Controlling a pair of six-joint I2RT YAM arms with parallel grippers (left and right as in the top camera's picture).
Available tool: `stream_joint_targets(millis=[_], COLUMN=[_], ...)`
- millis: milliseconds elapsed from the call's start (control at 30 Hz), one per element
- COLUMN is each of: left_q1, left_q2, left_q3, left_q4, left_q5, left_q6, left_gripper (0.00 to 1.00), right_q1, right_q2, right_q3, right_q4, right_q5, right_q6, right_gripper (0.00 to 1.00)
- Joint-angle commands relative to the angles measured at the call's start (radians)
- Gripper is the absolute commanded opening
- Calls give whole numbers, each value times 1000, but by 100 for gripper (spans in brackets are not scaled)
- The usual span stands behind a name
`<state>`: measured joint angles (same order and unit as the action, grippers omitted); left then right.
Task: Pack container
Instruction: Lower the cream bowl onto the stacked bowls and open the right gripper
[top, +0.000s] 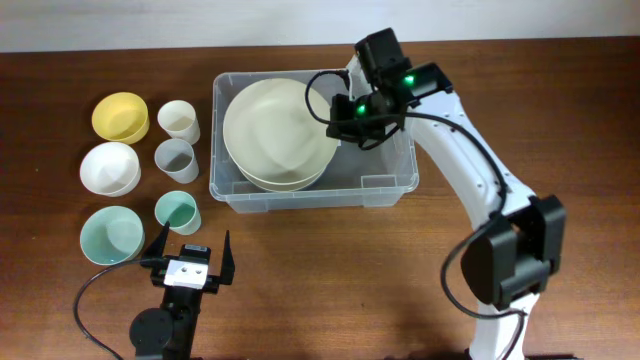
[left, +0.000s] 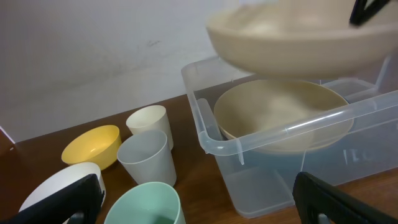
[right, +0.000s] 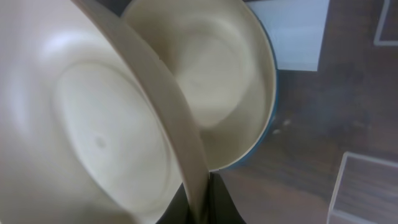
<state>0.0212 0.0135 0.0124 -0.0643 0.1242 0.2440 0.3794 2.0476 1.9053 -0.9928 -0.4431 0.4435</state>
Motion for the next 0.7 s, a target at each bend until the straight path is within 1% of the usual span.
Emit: stream_joint_targets(millis=[0,233,400,667], left_q1=[6,6,6,6], left_q2=[-7,-7,-7,-7], left_q3=[-3,-3,-3,-3], left_q4=[-4,-4,-4,-4], left_q5=[11,11,11,11], left_q6=[12,12,12,12], left_gripper=[100,100,100,100], right_q1=[0,0,0,1], right_q2=[39,96,105,106], right_q3=[6,6,6,6], right_q4=[10,53,58,74], right_q5=[10,32,100,119], right_q6=[10,29,36,36], right_gripper=[4,4,4,4])
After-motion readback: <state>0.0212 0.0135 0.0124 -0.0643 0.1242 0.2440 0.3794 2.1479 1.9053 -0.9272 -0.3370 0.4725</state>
